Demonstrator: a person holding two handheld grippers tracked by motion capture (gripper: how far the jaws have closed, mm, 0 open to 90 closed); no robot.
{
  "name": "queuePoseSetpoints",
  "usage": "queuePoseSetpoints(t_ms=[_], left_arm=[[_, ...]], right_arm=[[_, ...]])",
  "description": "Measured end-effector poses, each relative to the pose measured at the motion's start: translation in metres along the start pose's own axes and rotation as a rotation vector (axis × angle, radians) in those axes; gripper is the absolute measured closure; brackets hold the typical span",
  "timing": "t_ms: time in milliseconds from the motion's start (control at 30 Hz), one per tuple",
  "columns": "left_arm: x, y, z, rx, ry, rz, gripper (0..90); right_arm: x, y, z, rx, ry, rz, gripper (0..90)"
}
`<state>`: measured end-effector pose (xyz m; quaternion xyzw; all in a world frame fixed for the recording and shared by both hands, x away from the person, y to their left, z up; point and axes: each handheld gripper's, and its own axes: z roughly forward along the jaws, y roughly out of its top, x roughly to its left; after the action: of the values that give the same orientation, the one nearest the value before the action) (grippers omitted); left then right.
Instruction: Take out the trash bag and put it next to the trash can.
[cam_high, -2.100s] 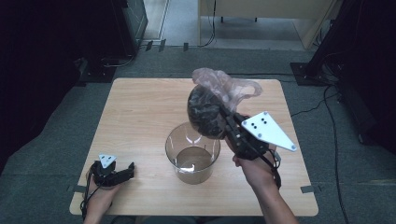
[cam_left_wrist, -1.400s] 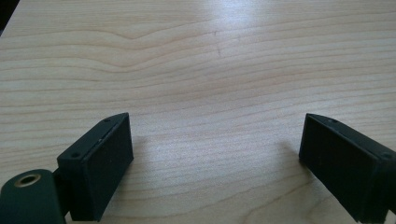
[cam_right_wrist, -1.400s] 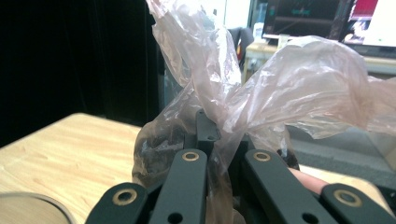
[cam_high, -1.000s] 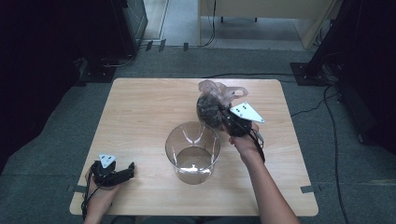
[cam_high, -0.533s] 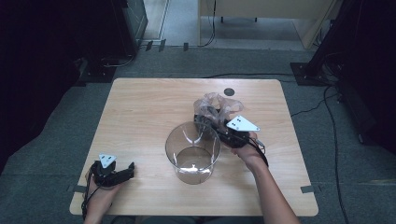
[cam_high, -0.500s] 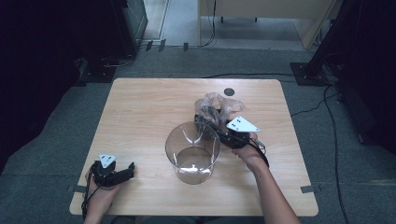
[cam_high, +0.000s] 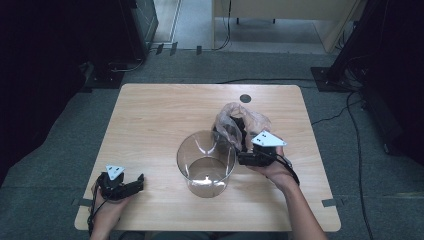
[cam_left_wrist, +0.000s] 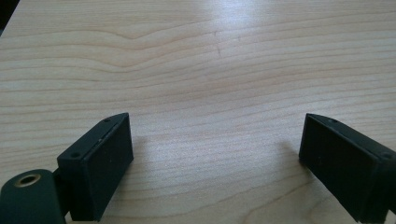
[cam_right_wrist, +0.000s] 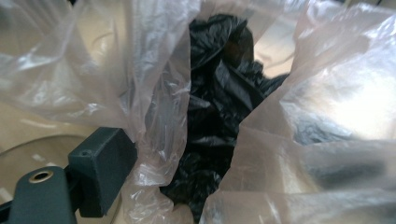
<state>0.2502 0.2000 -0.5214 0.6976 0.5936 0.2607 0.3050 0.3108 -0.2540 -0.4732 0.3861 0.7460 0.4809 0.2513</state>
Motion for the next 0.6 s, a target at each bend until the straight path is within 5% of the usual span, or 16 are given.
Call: queuePoseSetpoints(t_ms=[167, 600], left_arm=[[0.000, 0.000, 0.000, 0.000, 0.000, 0.000, 9.3], [0.000, 0.000, 0.000, 0.001, 0.000, 0.001, 9.3]], right_arm=[[-0.002, -0.009, -0.006, 0.047, -0.022, 0.010, 12.5], [0.003, -0.032, -0.021, 0.103, 0.006, -0.047, 3.5]])
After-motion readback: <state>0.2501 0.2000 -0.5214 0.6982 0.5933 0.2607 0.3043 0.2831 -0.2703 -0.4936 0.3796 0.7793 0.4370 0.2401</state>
